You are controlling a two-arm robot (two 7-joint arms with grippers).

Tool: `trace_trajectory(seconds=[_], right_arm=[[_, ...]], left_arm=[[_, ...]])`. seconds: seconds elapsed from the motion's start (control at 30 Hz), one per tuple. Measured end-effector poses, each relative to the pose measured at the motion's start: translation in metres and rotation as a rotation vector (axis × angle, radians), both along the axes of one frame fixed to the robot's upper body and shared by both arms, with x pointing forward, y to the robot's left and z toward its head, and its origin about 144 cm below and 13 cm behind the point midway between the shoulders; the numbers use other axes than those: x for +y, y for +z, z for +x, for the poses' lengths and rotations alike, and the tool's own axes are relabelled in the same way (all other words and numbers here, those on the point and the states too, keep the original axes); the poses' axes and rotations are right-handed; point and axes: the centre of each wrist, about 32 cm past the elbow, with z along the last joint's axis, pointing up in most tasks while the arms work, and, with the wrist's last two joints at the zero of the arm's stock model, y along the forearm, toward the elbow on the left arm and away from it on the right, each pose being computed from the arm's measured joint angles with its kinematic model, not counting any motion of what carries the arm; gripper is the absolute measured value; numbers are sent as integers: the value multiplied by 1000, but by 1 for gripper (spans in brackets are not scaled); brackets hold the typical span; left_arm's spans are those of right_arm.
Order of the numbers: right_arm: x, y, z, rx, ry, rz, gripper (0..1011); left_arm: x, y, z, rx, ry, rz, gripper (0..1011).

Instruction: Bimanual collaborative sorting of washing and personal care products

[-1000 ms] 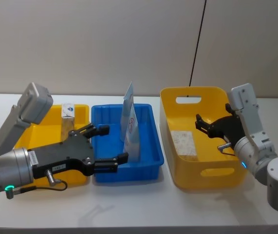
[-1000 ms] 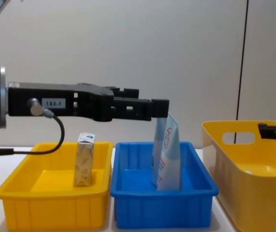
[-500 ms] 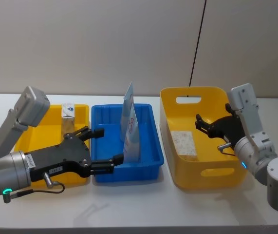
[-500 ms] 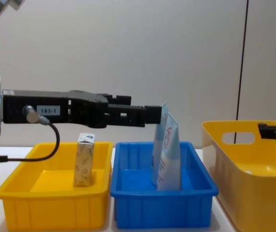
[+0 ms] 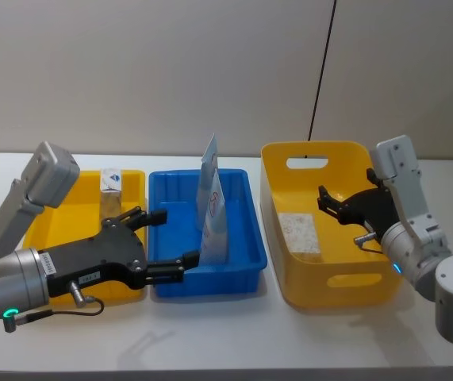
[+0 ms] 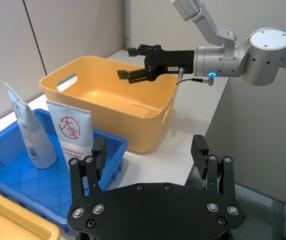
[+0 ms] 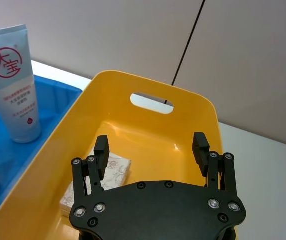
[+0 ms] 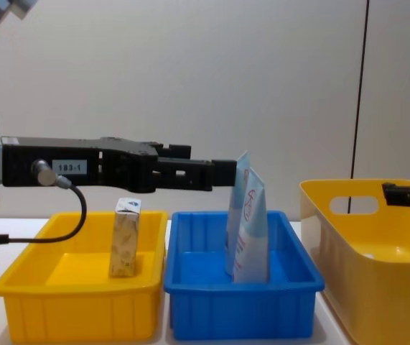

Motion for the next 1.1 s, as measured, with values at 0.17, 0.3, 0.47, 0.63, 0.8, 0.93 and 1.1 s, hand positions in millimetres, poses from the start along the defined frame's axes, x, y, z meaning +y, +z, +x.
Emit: trace_trajectory(seconds=[0.17,0.3,0.47,0.63,0.8,0.93,1.1], right_arm=[[1,3,-1,4,26,10,1003],[2,8,-1,8,59,25,1003],[4,19,-2,11,116,56,1003],[7,30,-4,14,172,93,1003],[13,44,-7,23,231,134,1003],[19,53,-9,40,274,163,1003],[25,58,-12,61,308,180,1003]], left_arm=[[0,0,0,1,2,0,1002],[0,0,0,1,2,0,1002],[0,0,0,1,4,0,1002],[0,-1,0,1,4,0,1002],[0,-1,0,1,5,0,1002],[0,-1,-1,1,5,0,1002],[0,-1,0,1,5,0,1002]])
